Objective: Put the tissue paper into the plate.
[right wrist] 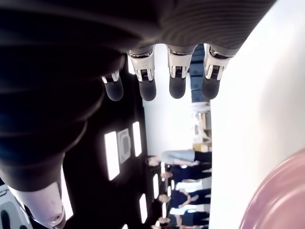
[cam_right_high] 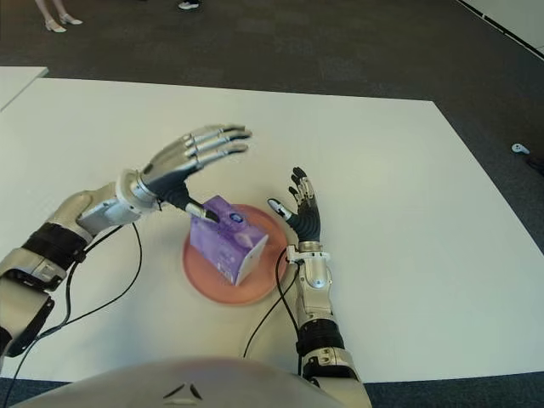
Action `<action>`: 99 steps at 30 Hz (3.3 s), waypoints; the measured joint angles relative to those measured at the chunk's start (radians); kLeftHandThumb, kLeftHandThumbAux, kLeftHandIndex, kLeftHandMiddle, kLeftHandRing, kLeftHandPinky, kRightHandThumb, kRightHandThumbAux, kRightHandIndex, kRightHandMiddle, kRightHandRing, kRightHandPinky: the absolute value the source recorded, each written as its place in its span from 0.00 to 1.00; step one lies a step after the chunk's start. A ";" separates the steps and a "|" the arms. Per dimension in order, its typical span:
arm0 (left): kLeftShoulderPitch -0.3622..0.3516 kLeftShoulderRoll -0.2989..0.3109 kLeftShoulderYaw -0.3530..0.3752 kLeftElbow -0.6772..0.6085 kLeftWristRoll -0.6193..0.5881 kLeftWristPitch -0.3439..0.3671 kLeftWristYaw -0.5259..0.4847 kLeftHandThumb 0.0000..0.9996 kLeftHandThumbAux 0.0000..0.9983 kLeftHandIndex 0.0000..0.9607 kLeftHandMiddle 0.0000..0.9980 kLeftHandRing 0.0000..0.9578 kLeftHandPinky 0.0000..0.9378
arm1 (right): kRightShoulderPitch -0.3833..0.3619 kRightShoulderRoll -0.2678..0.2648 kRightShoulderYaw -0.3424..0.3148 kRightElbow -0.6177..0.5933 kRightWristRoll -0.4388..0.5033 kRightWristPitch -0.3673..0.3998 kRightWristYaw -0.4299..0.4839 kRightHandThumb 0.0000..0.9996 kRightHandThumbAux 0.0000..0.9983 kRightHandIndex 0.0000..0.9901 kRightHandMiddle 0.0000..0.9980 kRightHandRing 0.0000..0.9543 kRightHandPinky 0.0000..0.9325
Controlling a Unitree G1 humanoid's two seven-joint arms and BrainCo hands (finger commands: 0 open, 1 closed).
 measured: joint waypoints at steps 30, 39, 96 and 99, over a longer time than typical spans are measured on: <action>-0.053 -0.176 0.204 0.161 -0.694 0.050 -0.568 0.11 0.34 0.00 0.00 0.00 0.00 | -0.006 -0.001 0.008 0.007 -0.005 0.033 -0.015 0.11 0.68 0.00 0.01 0.00 0.03; 0.008 -0.122 0.288 0.038 -0.778 0.196 -0.709 0.08 0.32 0.00 0.00 0.00 0.00 | -0.006 -0.002 0.009 0.010 -0.004 0.043 -0.013 0.12 0.68 0.00 0.00 0.00 0.03; 0.203 -0.375 0.417 0.370 -0.432 0.185 -0.354 0.00 0.46 0.00 0.00 0.00 0.00 | -0.014 0.005 0.007 0.019 0.006 0.043 0.017 0.12 0.69 0.00 0.01 0.00 0.02; 0.220 -0.395 0.417 0.384 -0.434 0.169 -0.349 0.00 0.46 0.00 0.00 0.00 0.00 | -0.014 0.005 0.006 0.019 0.008 0.043 0.017 0.12 0.68 0.00 0.01 0.00 0.02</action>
